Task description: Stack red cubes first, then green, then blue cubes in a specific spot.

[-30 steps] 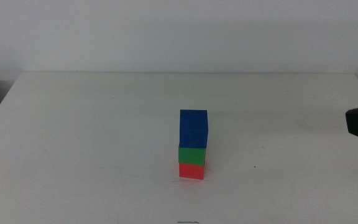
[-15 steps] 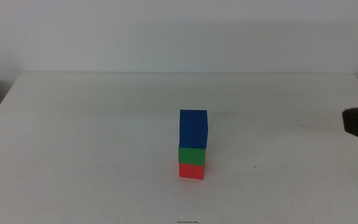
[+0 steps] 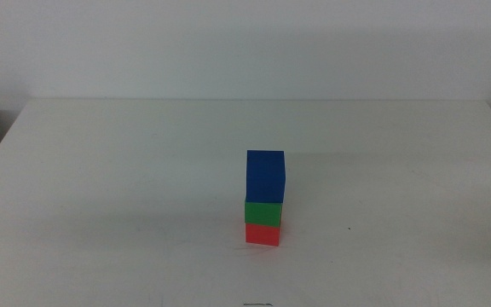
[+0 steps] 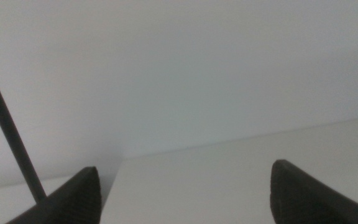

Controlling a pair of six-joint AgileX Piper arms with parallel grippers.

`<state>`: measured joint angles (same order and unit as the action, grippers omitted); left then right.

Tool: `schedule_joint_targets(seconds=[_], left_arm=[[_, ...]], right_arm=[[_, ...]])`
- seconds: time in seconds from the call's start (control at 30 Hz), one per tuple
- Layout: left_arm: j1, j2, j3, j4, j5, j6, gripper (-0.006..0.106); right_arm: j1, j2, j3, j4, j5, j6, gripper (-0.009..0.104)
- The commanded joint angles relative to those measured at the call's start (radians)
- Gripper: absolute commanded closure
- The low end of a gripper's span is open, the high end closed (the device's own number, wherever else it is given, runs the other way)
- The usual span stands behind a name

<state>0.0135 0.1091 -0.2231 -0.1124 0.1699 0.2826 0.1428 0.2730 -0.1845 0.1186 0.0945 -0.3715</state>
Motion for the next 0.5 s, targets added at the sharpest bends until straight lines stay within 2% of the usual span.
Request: schedule_joint_targets(seconds=[0.0, 0.17, 0.47], left_arm=[[0.000, -0.042, 0.057, -0.005, -0.135, -0.003, 0.008], [0.000, -0.137, 0.183, -0.005, -0.133, -0.003, 0.008], [0.000, -0.143, 0.250, -0.005, -0.109, -0.003, 0.008]], right_arm=[[-0.071, -0.078, 0.061, -0.025, -0.078, -0.010, 0.001], [-0.162, -0.225, 0.189, -0.024, -0.078, -0.010, 0.001], [-0.178, -0.306, 0.196, -0.021, -0.028, -0.010, 0.001]])
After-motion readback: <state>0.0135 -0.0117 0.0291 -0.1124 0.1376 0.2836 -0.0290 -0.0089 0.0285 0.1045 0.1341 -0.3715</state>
